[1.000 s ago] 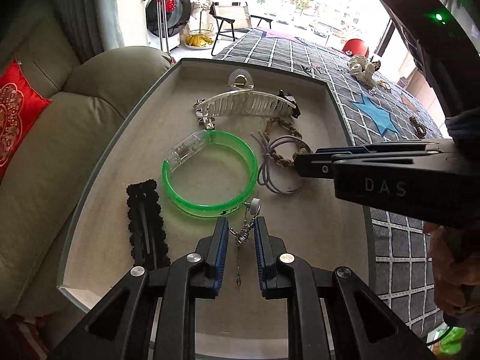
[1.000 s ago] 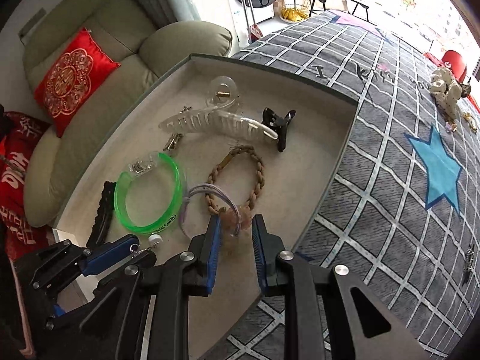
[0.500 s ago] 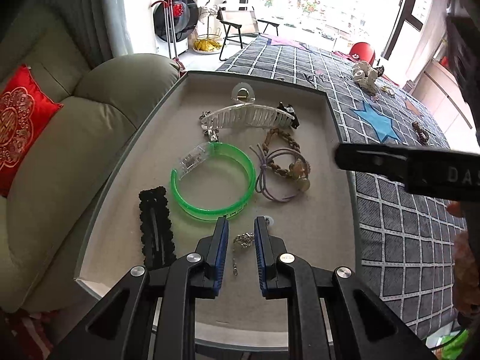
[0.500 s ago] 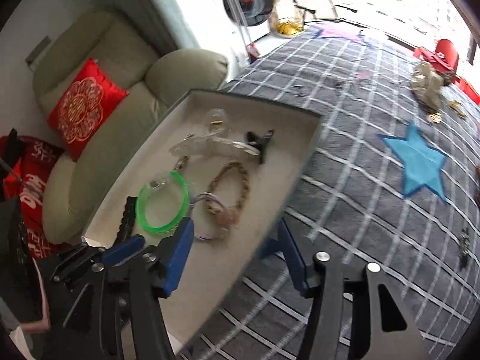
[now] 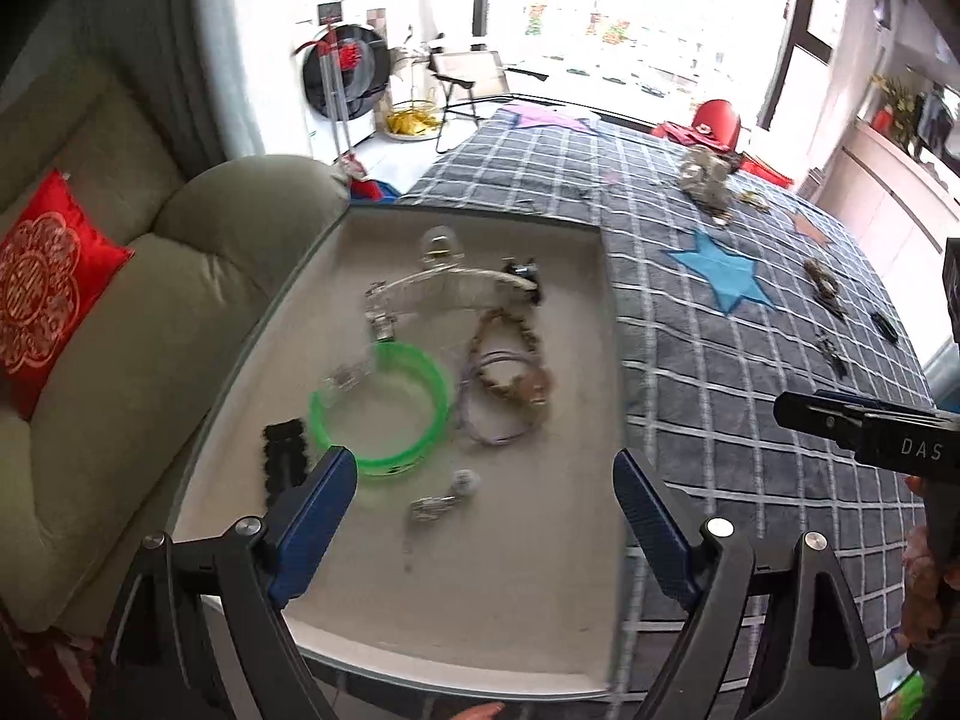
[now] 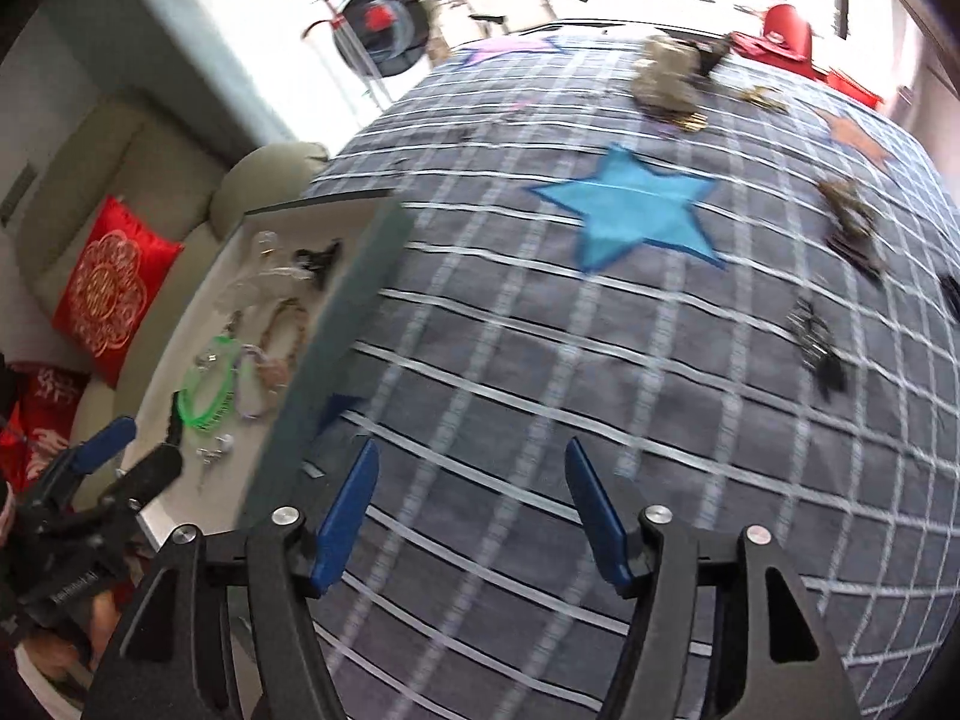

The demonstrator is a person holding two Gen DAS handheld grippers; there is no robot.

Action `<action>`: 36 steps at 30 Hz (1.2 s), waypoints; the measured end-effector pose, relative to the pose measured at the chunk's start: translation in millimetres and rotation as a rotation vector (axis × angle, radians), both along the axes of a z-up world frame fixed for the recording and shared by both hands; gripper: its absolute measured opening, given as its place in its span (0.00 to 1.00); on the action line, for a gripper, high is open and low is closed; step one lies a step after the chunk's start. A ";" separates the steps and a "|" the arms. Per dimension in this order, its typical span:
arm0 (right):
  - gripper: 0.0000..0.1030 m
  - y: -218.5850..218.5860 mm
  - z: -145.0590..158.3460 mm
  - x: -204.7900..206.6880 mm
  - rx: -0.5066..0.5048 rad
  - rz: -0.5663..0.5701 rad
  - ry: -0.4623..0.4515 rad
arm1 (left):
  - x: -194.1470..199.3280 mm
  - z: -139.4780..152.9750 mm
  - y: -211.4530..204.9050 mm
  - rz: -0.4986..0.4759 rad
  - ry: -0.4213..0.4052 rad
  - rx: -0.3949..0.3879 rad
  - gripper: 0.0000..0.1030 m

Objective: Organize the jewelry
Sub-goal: 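Move both tools back over the bed toward the black coil hair tie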

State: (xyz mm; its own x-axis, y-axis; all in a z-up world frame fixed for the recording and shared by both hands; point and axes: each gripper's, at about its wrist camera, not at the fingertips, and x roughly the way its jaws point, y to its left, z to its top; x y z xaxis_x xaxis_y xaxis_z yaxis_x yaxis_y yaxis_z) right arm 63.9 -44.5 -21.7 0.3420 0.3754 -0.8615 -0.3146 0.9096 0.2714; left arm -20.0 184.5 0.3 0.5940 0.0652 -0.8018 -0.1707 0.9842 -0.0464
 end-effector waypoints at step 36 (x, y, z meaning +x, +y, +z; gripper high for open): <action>0.83 -299.2 -27.1 103.1 -0.213 -0.489 -0.110 | 203.3 -25.4 -272.8 -0.427 0.089 -0.112 0.97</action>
State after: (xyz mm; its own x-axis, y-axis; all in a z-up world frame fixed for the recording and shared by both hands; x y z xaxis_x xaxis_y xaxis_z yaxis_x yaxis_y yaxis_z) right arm 167.0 -343.6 -48.9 0.5251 -0.0295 -0.8505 0.1433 0.9882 0.0541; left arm 183.3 -88.2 -25.1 0.4774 -0.2609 -0.8391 0.2414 0.9571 -0.1603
